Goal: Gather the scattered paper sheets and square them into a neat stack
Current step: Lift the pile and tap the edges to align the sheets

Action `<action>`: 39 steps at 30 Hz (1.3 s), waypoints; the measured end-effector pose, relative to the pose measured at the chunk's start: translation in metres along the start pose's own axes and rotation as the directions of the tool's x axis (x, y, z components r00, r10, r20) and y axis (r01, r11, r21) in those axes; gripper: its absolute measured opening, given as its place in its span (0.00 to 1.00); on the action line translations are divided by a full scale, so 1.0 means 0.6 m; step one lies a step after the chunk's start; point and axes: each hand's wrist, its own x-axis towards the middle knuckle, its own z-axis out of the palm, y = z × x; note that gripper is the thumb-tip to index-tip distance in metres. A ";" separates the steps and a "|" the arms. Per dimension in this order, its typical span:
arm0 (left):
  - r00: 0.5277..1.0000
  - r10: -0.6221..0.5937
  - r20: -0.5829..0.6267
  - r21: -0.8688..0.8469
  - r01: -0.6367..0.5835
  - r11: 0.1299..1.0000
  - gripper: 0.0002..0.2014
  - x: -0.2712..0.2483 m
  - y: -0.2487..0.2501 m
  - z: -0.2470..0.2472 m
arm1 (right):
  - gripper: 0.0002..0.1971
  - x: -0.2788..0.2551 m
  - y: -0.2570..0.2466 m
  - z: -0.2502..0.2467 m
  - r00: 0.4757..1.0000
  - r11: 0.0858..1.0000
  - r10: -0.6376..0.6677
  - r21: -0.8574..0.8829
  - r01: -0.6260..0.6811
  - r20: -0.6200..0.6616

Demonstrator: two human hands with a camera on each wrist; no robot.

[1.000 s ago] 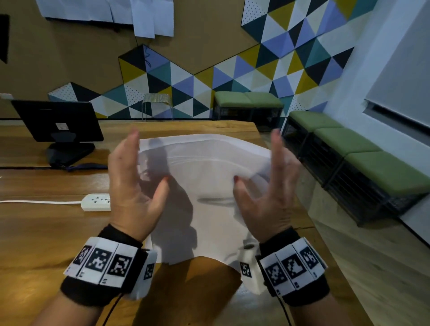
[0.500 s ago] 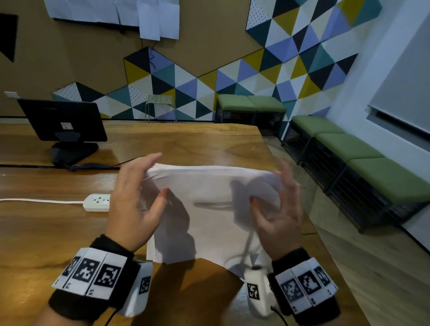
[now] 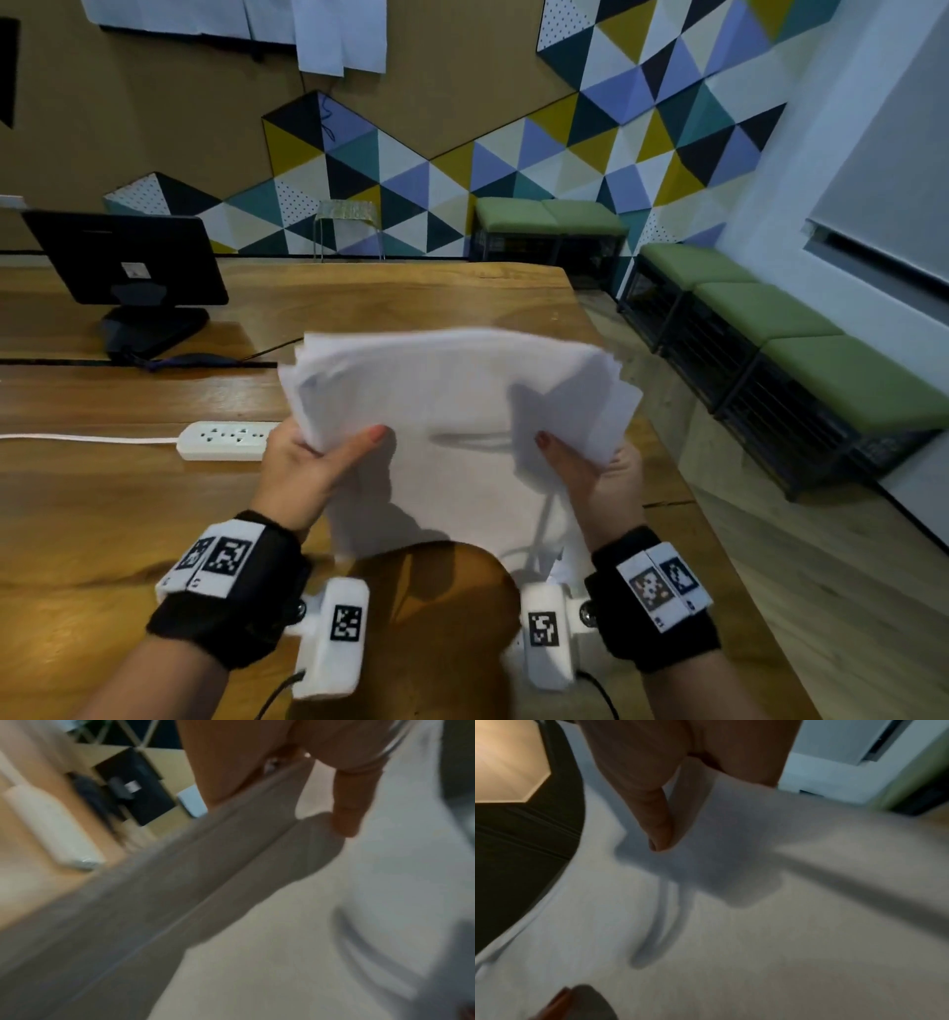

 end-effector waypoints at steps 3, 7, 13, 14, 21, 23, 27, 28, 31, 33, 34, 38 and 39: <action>0.995 -0.099 0.031 0.070 0.097 0.993 0.20 -0.016 -0.027 -0.004 | 0.19 -0.010 0.018 0.002 0.991 0.984 0.134 0.113 -0.135 0.023; 1.000 -0.024 -0.011 0.160 0.026 0.987 0.12 -0.013 -0.008 0.016 | 0.19 -0.008 0.015 0.005 0.995 0.994 0.095 0.040 -0.097 0.042; 0.993 -0.073 0.096 0.315 0.040 0.948 0.13 -0.022 -0.001 -0.006 | 0.25 -0.021 0.030 -0.026 0.998 0.997 0.049 -0.055 -0.046 0.049; 0.990 -0.087 0.107 0.341 0.045 0.939 0.15 -0.025 -0.006 -0.004 | 0.24 -0.024 0.033 -0.025 0.997 0.997 0.051 -0.054 -0.048 0.052; 0.996 -0.091 0.020 0.188 0.085 0.978 0.11 -0.021 -0.012 0.003 | 0.21 -0.017 0.037 0.001 0.996 0.996 0.085 0.014 -0.085 0.012; 0.987 -0.146 0.070 0.204 0.129 0.970 0.11 -0.031 -0.023 0.000 | 0.18 -0.028 0.042 0.001 0.987 0.987 0.151 0.044 -0.153 0.050; 0.991 -0.135 0.011 0.225 0.129 0.966 0.07 -0.030 -0.029 0.004 | 0.14 -0.031 0.040 0.017 0.978 0.979 0.199 -0.033 -0.201 -0.059; 0.992 -0.126 0.007 0.212 0.122 0.970 0.07 -0.026 -0.026 0.003 | 0.13 -0.026 0.038 0.018 0.979 0.981 0.193 -0.019 -0.195 -0.070; 0.989 -0.141 0.049 0.220 0.127 0.967 0.09 -0.024 -0.028 0.001 | 0.13 -0.014 0.053 0.009 0.968 0.966 0.250 0.064 -0.250 -0.003; 0.981 -0.191 0.042 0.223 0.177 0.959 0.08 -0.029 -0.038 0.002 | 0.12 -0.024 0.062 0.012 0.970 0.951 0.242 -0.203 -0.232 0.029; 0.981 -0.192 0.025 0.229 0.182 0.956 0.07 -0.030 -0.042 0.003 | 0.16 -0.026 0.070 0.012 0.972 0.930 0.227 -0.308 -0.201 0.051; 0.988 -0.145 -0.047 0.198 0.151 0.969 0.09 -0.020 -0.045 0.005 | 0.44 -0.032 0.083 0.002 0.977 0.912 0.205 -0.352 -0.213 -0.059; 0.989 -0.136 -0.059 0.157 0.144 0.977 0.09 -0.018 -0.045 0.004 | 0.51 -0.033 0.088 -0.007 0.970 0.894 0.200 -0.379 -0.238 -0.137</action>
